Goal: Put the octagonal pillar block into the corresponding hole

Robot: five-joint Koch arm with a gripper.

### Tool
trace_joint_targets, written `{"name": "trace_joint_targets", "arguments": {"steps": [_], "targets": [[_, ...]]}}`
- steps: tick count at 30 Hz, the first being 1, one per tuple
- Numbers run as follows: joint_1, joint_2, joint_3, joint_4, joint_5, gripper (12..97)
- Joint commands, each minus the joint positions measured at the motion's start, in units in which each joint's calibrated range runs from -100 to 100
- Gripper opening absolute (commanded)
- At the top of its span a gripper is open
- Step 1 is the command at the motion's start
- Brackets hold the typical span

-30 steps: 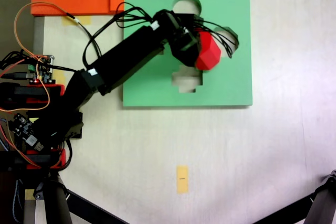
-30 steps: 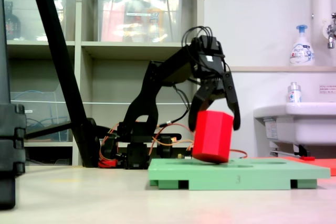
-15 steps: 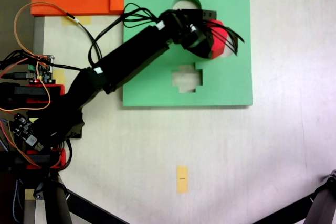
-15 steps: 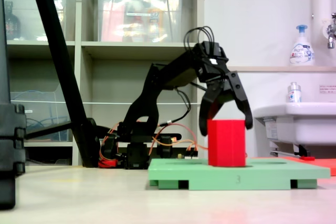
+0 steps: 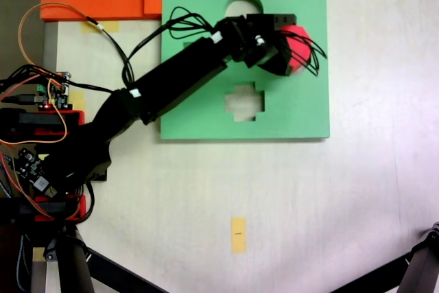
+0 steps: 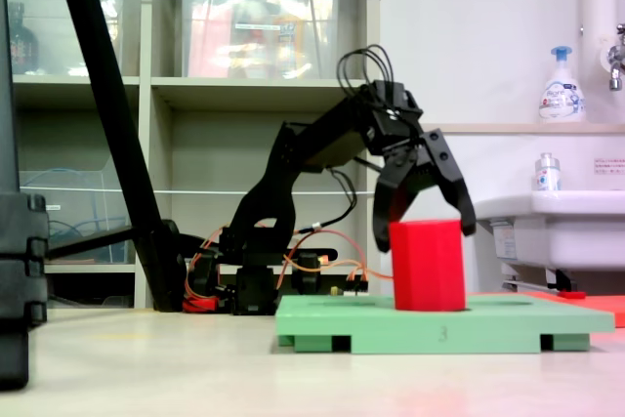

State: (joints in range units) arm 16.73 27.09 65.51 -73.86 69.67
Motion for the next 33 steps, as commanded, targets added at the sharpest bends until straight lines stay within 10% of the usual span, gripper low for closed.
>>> {"name": "trace_joint_targets", "arguments": {"steps": [1,33], "targets": [[-0.5,-0.5,4.0,6.0,-1.0,45.8],[0.0,-6.3,6.5,9.9,-6.1,48.9]]}}
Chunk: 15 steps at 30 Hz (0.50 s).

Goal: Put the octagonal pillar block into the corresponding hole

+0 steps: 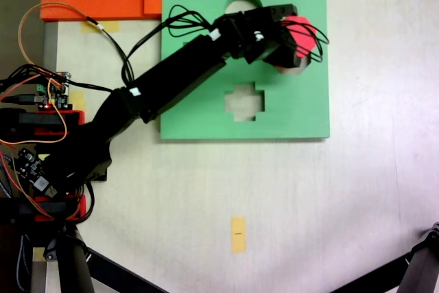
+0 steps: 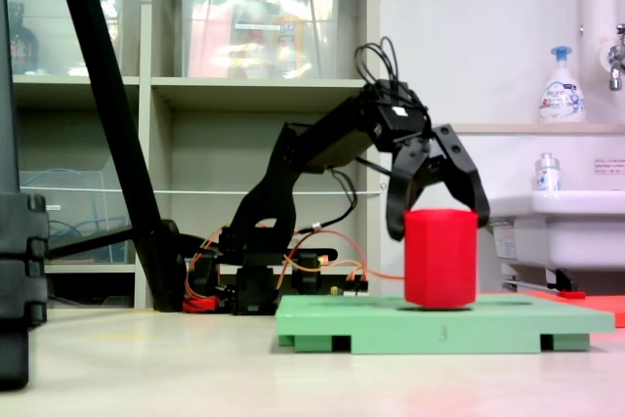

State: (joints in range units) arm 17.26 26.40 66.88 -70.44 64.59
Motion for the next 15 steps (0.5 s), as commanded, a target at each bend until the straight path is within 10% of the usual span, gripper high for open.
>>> {"name": "trace_joint_targets", "arguments": {"steps": [1,15], "targets": [[-0.6,-5.6,5.2,6.5,-1.3,48.9],[-0.9,-1.1,5.1,6.4,-2.4,49.7]]}}
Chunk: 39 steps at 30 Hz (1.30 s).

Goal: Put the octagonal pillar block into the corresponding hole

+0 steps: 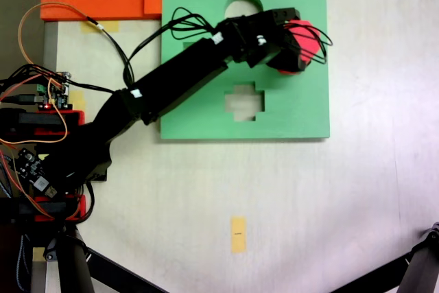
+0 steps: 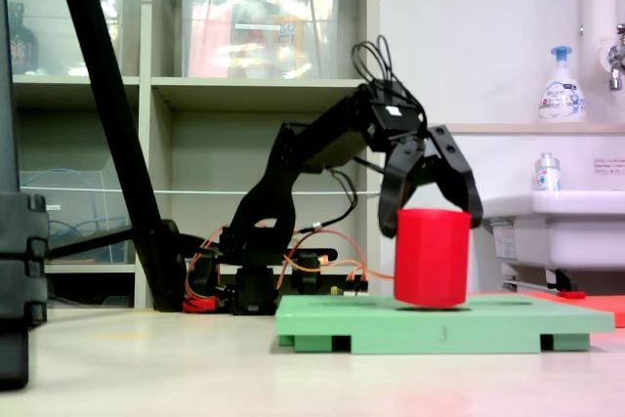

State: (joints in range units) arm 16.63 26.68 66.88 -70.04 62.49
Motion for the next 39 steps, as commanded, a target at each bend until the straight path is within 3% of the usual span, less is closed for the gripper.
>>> {"name": "trace_joint_targets", "arguments": {"steps": [1,36,37,39], "targets": [[-0.2,-1.0,5.1,6.1,-0.3,49.7],[2.1,11.7,5.0,-0.1,0.4,52.5],[2.2,12.0,5.0,-1.7,0.6,53.2],[2.6,12.2,5.0,-4.3,1.2,65.2]]}}
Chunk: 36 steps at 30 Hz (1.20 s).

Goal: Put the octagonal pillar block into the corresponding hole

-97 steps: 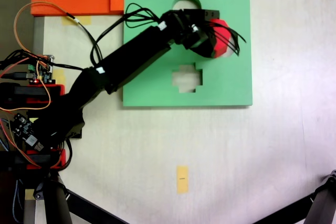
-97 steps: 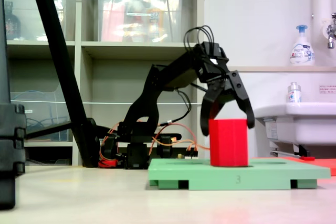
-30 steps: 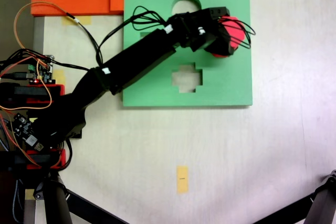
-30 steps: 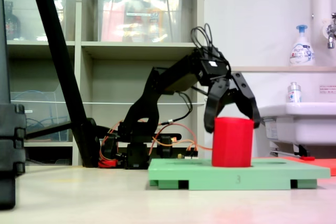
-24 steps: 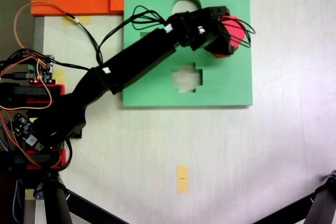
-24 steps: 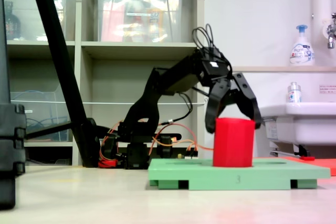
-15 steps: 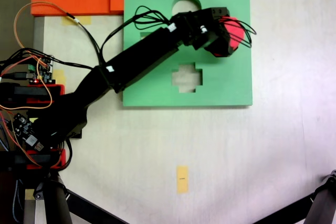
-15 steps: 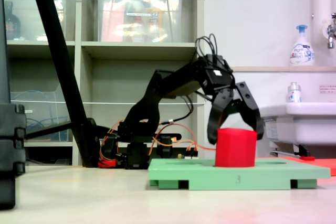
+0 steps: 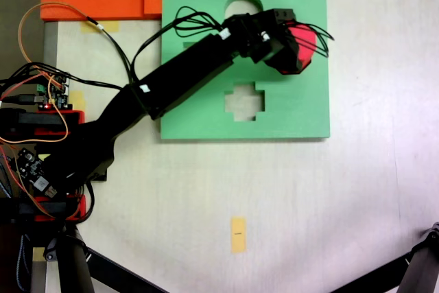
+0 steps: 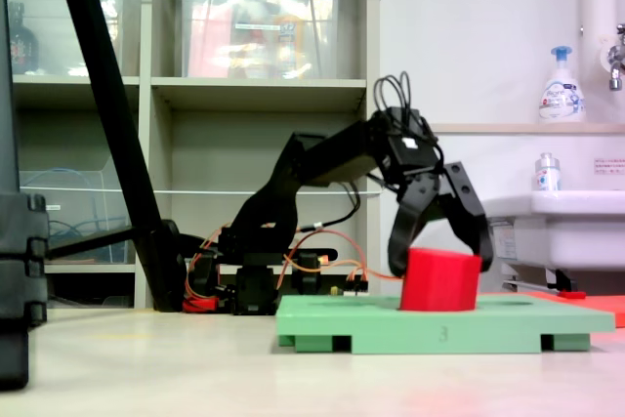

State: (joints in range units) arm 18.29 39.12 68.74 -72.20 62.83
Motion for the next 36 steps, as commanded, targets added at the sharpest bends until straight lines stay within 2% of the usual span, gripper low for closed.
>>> {"name": "trace_joint_targets", "arguments": {"steps": [1,4,9,13,18,22,24,27,32,34,36], "targets": [[1.2,-0.3,3.1,-3.1,1.0,72.8],[1.6,-0.9,3.1,-5.3,1.6,95.0],[1.8,-9.9,3.2,-13.6,1.7,95.5],[1.8,-25.6,3.1,-21.5,1.1,95.5],[0.0,-48.6,3.2,-27.7,-10.7,95.2],[-5.5,-64.0,3.0,-27.8,-30.4,74.4],[-9.1,-68.7,3.0,-27.8,-34.1,71.3],[-16.1,-71.4,3.0,-27.8,-40.0,60.1],[-21.6,-69.3,-1.4,-27.8,-42.9,56.4],[-22.8,-73.6,-14.4,-26.8,-43.1,56.4],[-23.2,-83.7,-34.8,-14.4,-43.6,56.4]]}}
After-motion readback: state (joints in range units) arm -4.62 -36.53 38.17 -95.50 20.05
